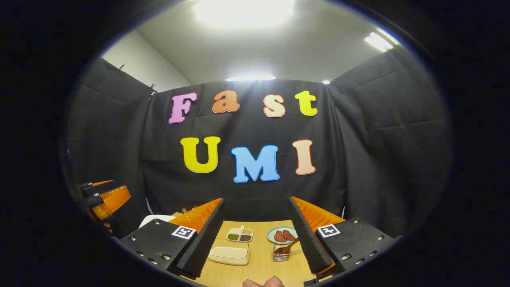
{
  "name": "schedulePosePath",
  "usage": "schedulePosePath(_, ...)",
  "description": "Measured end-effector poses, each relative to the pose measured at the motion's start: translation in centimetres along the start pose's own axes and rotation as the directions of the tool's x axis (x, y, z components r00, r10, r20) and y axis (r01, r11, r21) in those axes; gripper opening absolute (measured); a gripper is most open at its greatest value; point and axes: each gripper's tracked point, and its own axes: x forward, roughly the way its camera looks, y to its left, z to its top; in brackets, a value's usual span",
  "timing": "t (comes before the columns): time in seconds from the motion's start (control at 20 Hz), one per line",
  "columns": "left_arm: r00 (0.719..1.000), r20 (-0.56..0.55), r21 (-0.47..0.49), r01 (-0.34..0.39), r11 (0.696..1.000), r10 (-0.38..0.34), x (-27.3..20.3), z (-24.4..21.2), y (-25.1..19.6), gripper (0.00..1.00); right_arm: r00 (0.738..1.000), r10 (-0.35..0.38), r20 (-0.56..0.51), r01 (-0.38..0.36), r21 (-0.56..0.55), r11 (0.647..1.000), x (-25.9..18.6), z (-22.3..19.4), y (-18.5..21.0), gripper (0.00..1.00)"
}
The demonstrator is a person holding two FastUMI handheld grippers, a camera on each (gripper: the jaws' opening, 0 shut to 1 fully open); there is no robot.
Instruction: Close the left gripper, press the button to open the rice cooker; take a wooden spoon from the chopstick holder with the right hand, scoop a spoonful of rice and pour it into the rice cooker, then put the wooden spoon back into the chopstick holder.
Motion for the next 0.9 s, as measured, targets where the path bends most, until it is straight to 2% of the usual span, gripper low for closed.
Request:
schedulePosePath(0.2, 1.000, -0.007, -0.016, -0.007, 1.000, 0.007, 0.1, -0.5, 0.6, 0.95, 1.000, 0.024, -0.006, -0.024, 0.003, 1.000, 0.3, -0.3, 1.0, 0.95)
schedulePosePath(0.55, 0.999, -0.037, -0.056, -0.025, 0.998, 0.023, 0.3, -1.7, 1.5, 0.95, 0.999, 0.024, -0.025, -0.024, -0.017, 1.000, 0.6, -1.1, 0.6, 0.95)
schedulePosePath(0.9, 0.998, -0.052, -0.049, -0.031, 0.998, 0.028, 0.0, -2.4, 1.4, 0.95, 0.998, 0.041, -0.046, -0.042, -0.019, 0.999, 0.9, -1.7, 1.1, 0.95)
